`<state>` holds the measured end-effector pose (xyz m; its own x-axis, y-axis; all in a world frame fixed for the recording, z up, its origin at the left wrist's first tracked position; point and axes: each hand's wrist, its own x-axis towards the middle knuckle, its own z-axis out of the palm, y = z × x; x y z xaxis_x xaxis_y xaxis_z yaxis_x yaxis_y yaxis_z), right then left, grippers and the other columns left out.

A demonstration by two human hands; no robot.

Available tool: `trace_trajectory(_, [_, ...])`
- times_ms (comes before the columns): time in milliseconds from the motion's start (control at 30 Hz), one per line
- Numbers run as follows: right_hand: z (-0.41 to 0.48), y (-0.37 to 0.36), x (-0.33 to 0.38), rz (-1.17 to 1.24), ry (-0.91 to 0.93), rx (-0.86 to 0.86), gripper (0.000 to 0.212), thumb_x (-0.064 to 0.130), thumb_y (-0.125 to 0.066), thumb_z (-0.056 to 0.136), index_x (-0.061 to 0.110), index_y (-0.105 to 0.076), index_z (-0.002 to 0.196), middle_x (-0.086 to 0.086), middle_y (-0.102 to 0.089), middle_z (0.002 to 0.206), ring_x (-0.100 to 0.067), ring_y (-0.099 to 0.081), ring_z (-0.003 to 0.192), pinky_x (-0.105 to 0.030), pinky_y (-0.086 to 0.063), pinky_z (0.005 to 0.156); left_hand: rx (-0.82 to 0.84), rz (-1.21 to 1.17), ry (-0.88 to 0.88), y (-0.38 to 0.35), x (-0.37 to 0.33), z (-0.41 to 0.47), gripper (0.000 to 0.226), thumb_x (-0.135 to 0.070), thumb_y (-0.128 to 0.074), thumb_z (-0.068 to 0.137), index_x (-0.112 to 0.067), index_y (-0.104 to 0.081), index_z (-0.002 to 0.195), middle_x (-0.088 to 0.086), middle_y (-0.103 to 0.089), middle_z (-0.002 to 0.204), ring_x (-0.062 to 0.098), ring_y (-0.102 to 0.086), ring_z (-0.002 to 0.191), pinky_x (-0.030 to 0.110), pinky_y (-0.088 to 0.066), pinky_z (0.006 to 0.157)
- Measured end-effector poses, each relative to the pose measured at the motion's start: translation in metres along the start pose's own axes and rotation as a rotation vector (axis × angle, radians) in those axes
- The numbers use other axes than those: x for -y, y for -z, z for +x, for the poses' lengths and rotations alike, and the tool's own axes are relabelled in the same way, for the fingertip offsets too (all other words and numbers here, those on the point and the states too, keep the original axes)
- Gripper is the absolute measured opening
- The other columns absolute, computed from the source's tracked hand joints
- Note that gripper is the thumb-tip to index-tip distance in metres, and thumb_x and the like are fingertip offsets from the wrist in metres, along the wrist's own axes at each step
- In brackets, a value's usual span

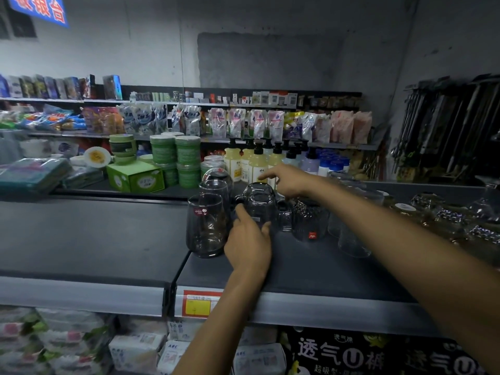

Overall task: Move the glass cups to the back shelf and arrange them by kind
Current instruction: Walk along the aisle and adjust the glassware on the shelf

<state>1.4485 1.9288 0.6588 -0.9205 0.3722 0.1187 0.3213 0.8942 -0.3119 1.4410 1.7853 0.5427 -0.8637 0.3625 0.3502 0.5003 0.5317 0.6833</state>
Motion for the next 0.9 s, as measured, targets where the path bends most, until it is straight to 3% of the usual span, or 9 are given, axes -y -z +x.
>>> trace_trajectory(67, [0.006, -0.003, -0.004, -0.010, -0.001, 0.001, 0.073, -0.019, -0.042, 0.089, 0.023, -0.057, 0.146, -0.008, -0.041, 0.161, -0.015, -0.061, 0.077, -0.021, -0.045, 0.045, -0.001, 0.007, -0.029, 0.000, 0.000, 0.000, 0.074, -0.041, -0.059, 0.102, -0.025, -0.015, 0.160, 0.010, -0.064, 0.130, 0.034, -0.065, 0.115, 0.041, -0.048, 0.078])
trace_trajectory(167, [0.010, -0.007, -0.010, -0.019, 0.008, 0.011, 0.072, -0.021, -0.041, 0.085, 0.022, -0.064, 0.138, -0.008, -0.049, 0.156, -0.026, -0.066, 0.111, -0.037, -0.061, 0.073, 0.028, 0.040, -0.051, 0.000, 0.001, 0.002, 0.078, -0.042, -0.055, 0.104, -0.040, -0.004, 0.163, 0.010, -0.064, 0.128, 0.033, -0.066, 0.112, 0.041, -0.048, 0.078])
trace_trajectory(267, [0.011, -0.009, -0.016, 0.033, -0.007, 0.006, 0.067, -0.022, -0.040, 0.088, 0.017, -0.065, 0.137, -0.010, -0.050, 0.154, -0.024, -0.068, 0.105, -0.026, -0.051, 0.057, 0.021, 0.034, -0.041, 0.001, 0.001, 0.003, 0.076, -0.042, -0.055, 0.104, -0.043, -0.007, 0.163, 0.008, -0.064, 0.131, 0.032, -0.065, 0.114, 0.041, -0.050, 0.081])
trace_trajectory(333, [0.015, -0.011, -0.020, 0.081, -0.010, 0.006, 0.050, -0.013, -0.049, 0.094, 0.013, -0.067, 0.133, -0.011, -0.057, 0.146, -0.020, -0.073, 0.086, -0.022, -0.049, 0.052, 0.002, 0.034, -0.046, 0.001, 0.000, 0.002, 0.075, -0.042, -0.056, 0.104, -0.042, -0.008, 0.162, 0.008, -0.064, 0.131, 0.032, -0.066, 0.114, 0.042, -0.051, 0.081])
trace_trajectory(433, [0.024, -0.012, -0.025, 0.165, -0.006, -0.030, 0.021, 0.012, -0.071, 0.096, 0.009, -0.073, 0.117, -0.011, -0.075, 0.117, -0.020, -0.075, 0.069, -0.023, -0.057, 0.058, -0.008, 0.032, -0.061, 0.001, 0.001, -0.001, 0.076, -0.043, -0.057, 0.103, -0.041, -0.009, 0.162, 0.009, -0.063, 0.132, 0.032, -0.065, 0.115, 0.042, -0.052, 0.082])
trace_trajectory(533, [0.030, -0.013, -0.027, 0.203, -0.032, -0.039, 0.024, 0.013, -0.080, 0.088, 0.009, -0.073, 0.111, -0.011, -0.076, 0.110, -0.028, -0.077, 0.082, -0.033, -0.064, 0.072, -0.010, 0.031, -0.060, 0.000, 0.002, -0.001, 0.076, -0.044, -0.056, 0.103, -0.043, -0.009, 0.162, 0.009, -0.062, 0.134, 0.032, -0.064, 0.117, 0.041, -0.050, 0.082])
trace_trajectory(667, [0.032, -0.012, -0.027, 0.223, -0.052, -0.020, 0.040, 0.007, -0.079, 0.088, 0.007, -0.068, 0.126, -0.005, -0.069, 0.118, -0.014, -0.069, 0.058, -0.023, -0.059, 0.065, -0.020, 0.036, -0.058, -0.001, 0.002, -0.001, 0.074, -0.045, -0.056, 0.103, -0.044, -0.010, 0.161, 0.008, -0.061, 0.135, 0.031, -0.064, 0.117, 0.040, -0.049, 0.082])
trace_trajectory(833, [0.029, -0.012, -0.026, 0.199, -0.055, -0.021, 0.040, 0.006, -0.075, 0.091, 0.005, -0.066, 0.130, -0.004, -0.071, 0.106, -0.016, -0.068, 0.061, -0.013, -0.047, 0.044, -0.013, 0.037, -0.042, -0.001, 0.001, 0.000, 0.074, -0.044, -0.056, 0.103, -0.044, -0.010, 0.161, 0.008, -0.060, 0.136, 0.031, -0.064, 0.117, 0.039, -0.046, 0.079])
trace_trajectory(900, [0.029, -0.014, -0.027, 0.186, -0.053, -0.033, 0.038, 0.007, -0.075, 0.091, 0.005, -0.067, 0.129, -0.003, -0.071, 0.107, -0.014, -0.067, 0.059, -0.012, -0.045, 0.044, -0.014, 0.043, -0.037, -0.001, 0.002, 0.000, 0.074, -0.045, -0.056, 0.103, -0.044, -0.010, 0.161, 0.008, -0.059, 0.137, 0.032, -0.064, 0.117, 0.040, -0.048, 0.081])
